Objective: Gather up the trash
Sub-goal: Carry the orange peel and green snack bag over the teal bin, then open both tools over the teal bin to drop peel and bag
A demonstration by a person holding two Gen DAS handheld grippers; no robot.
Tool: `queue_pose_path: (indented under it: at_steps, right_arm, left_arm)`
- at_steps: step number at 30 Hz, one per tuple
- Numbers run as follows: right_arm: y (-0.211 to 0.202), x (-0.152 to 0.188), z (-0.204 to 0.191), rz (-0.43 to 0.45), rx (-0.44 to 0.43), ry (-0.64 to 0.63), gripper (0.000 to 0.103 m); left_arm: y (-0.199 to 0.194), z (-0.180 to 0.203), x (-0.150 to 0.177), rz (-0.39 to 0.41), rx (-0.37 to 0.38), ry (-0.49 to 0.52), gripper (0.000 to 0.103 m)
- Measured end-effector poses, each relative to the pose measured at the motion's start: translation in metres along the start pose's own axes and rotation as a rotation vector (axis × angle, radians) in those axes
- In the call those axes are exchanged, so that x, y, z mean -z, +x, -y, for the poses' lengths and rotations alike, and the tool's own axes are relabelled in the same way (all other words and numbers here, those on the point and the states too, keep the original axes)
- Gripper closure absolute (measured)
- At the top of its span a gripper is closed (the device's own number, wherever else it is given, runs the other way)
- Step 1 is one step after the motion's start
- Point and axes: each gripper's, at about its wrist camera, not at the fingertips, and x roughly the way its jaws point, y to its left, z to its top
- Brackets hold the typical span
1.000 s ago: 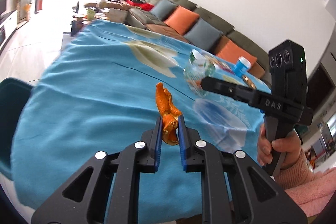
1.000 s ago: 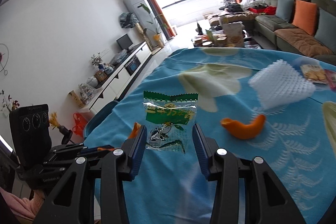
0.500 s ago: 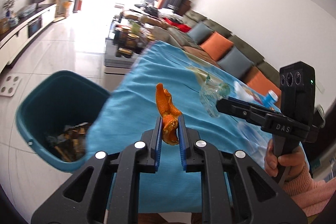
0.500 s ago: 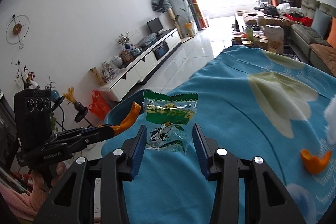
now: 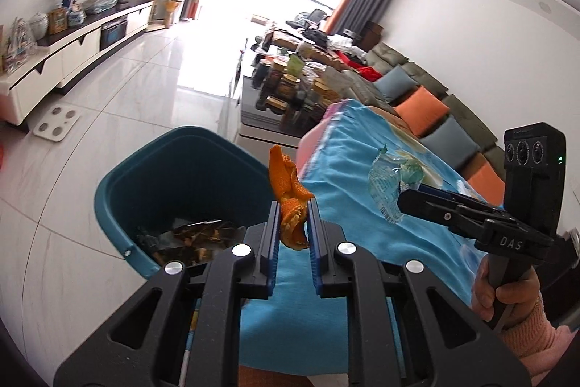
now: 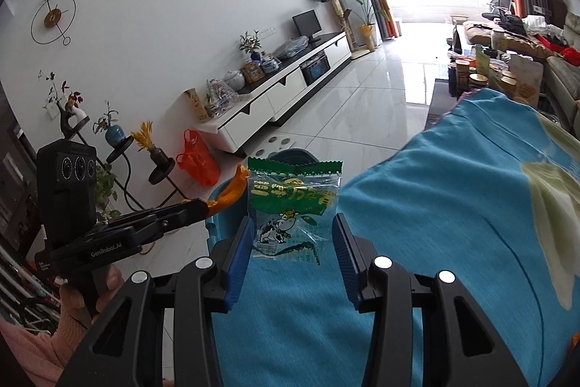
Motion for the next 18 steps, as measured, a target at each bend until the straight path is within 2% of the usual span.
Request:
queue_pose_path:
  at_steps: [6,18]
  right_arm:
    - [0.026,-0.012,-0.013,-0.037,0.002,-0.040,0.060]
    - [0.081,-0.028,-0.028,-0.124,0.021,-0.070,0.060]
  left_arm:
    - [0.002,-0.021,-0.002,-0.004,-0.046,-0.033,0.088]
    - [0.034,-0.051,-0.008,-0.039,-0.121,-0.086,0.088]
